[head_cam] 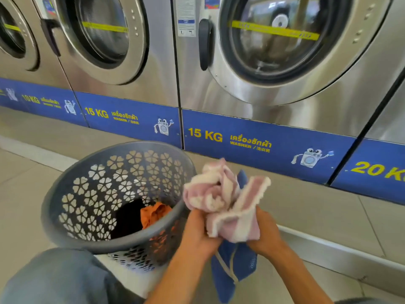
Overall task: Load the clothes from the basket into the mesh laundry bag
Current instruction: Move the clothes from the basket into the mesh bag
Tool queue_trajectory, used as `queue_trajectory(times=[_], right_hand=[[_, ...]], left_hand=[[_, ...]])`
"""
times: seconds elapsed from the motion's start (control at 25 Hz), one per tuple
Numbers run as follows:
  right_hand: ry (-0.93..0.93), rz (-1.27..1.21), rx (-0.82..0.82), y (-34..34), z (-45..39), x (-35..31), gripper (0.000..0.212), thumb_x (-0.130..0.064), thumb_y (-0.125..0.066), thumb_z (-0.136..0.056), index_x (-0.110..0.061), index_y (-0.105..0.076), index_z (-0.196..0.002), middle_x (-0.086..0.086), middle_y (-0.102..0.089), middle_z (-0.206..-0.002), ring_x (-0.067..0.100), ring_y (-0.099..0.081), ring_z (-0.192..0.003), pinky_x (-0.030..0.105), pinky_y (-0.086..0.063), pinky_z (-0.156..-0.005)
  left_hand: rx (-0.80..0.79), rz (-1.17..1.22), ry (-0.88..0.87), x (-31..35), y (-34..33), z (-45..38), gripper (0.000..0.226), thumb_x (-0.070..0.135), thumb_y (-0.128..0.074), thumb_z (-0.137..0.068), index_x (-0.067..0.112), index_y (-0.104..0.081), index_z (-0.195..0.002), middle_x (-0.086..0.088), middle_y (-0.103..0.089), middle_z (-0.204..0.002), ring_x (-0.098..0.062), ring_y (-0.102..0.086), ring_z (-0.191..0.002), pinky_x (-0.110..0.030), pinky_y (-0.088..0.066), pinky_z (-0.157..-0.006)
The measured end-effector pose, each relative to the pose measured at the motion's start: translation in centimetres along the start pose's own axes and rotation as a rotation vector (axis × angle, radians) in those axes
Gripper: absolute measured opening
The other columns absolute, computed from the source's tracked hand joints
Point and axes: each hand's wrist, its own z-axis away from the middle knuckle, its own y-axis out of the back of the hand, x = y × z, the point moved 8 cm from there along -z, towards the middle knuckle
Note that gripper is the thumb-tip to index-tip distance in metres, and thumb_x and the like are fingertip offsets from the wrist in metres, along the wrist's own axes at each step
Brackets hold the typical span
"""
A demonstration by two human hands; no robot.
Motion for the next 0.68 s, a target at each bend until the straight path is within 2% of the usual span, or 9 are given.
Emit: queue_trajectory(times=[0.08, 0.12, 0.2, 0.24, 0.32, 0.4, 0.44, 0.56, 0.68], right_hand=[[0.078, 0.044, -0.019, 0.0, 0.8, 0.1, 0.049, -0.031, -0.053, -0.079, -0.007, -0.059, -0.122, 0.015, -0.067, -0.118, 0.035, -0.062, -0.110, 0.034, -0.049, -0.084], [0.084, 0.072, -0.015, -0.2, 0.9, 0.4, 0.049, -0.030, -0.051, -0.079, -0.008, -0.057, -0.123, 0.016, -0.068, -0.113, 0.036, -0.064, -0.105, 0.038, -0.051, -0.082], [0.039, 0.100, -0.008, -0.3, 1.0, 1.6, 0.062, -0.025, -0.050, -0.078, -0.016, -0.042, -0.139, 0.017, -0.070, -0.102, 0.038, -0.065, -0.092, 0.040, -0.051, -0.072], [0.017, 0.105, -0.010, -0.3, 1.0, 1.9, 0.069, -0.021, -0.052, -0.079, -0.022, -0.034, -0.145, 0.016, -0.070, -0.103, 0.039, -0.065, -0.093, 0.039, -0.050, -0.072], [-0.008, 0.086, 0.003, 0.0, 1.0, 2.4, 0.069, -0.013, -0.056, -0.079, -0.033, -0.037, -0.142, 0.016, -0.069, -0.106, 0.039, -0.064, -0.097, 0.040, -0.054, -0.076], [0.003, 0.072, 0.022, -0.1, 0.8, 2.5, 0.066, -0.008, -0.055, -0.077, -0.037, -0.043, -0.134, 0.015, -0.070, -0.106, 0.038, -0.064, -0.097, 0.045, -0.056, -0.079], [0.007, 0.082, 0.024, -0.3, 0.7, 2.5, 0.065, -0.006, -0.055, -0.077, -0.034, -0.044, -0.134, 0.015, -0.069, -0.110, 0.039, -0.064, -0.100, 0.047, -0.055, -0.081], [-0.014, 0.133, -0.003, -1.4, 0.4, 2.8, 0.071, -0.005, -0.055, -0.079, -0.030, -0.038, -0.143, 0.015, -0.064, -0.125, 0.036, -0.059, -0.114, 0.045, -0.052, -0.091], [-0.017, 0.170, -0.003, -1.9, 0.2, 2.9, 0.071, -0.010, -0.056, -0.080, -0.036, -0.035, -0.143, 0.012, -0.065, -0.124, 0.035, -0.060, -0.113, 0.044, -0.053, -0.089]], left_hand=[[0.158, -0.005, 0.053, -2.9, 3.0, -1.0, 0.042, 0.025, -0.042, -0.099, 0.001, -0.077, -0.097, -0.021, -0.076, -0.090, -0.033, -0.076, -0.074, -0.042, -0.063, -0.062], [0.192, -0.070, 0.044, -3.5, 4.0, -1.4, 0.038, 0.024, -0.044, -0.099, 0.001, -0.073, -0.106, -0.020, -0.076, -0.090, -0.032, -0.075, -0.075, -0.041, -0.063, -0.065], [0.290, -0.443, -0.089, -2.7, 6.3, -2.2, 0.026, 0.017, -0.052, -0.098, 0.003, -0.067, -0.114, -0.018, -0.074, -0.096, -0.032, -0.072, -0.088, -0.041, -0.060, -0.076], [0.359, -0.709, -0.200, -1.5, 7.0, -2.0, 0.016, 0.010, -0.057, -0.095, 0.009, -0.068, -0.105, -0.014, -0.072, -0.095, -0.030, -0.068, -0.090, -0.037, -0.057, -0.076], [0.442, -1.156, -0.368, 0.4, 6.8, -0.7, 0.024, -0.002, -0.058, -0.088, 0.020, -0.066, -0.084, -0.004, -0.066, -0.082, -0.026, -0.062, -0.081, -0.027, -0.050, -0.062], [0.392, -1.423, -0.391, 0.4, 6.7, -0.3, 0.015, 0.005, -0.061, -0.082, 0.019, -0.066, -0.082, -0.002, -0.067, -0.076, -0.023, -0.060, -0.074, -0.027, -0.048, -0.058], [0.350, -1.548, -0.343, 0.0, 7.1, -0.5, 0.011, 0.017, -0.064, -0.078, 0.020, -0.068, -0.087, -0.002, -0.070, -0.080, -0.022, -0.064, -0.076, -0.029, -0.051, -0.062], [0.226, -1.962, -0.101, -1.0, 7.9, -1.5, 0.051, 0.056, -0.051, -0.068, 0.032, -0.066, -0.111, -0.005, -0.069, -0.112, -0.032, -0.062, -0.110, -0.040, -0.051, -0.093], [0.136, -2.086, 0.177, -1.3, 8.3, -1.7, 0.044, 0.041, -0.051, -0.080, 0.025, -0.068, -0.117, -0.005, -0.067, -0.120, -0.035, -0.057, -0.118, -0.038, -0.047, -0.098]])
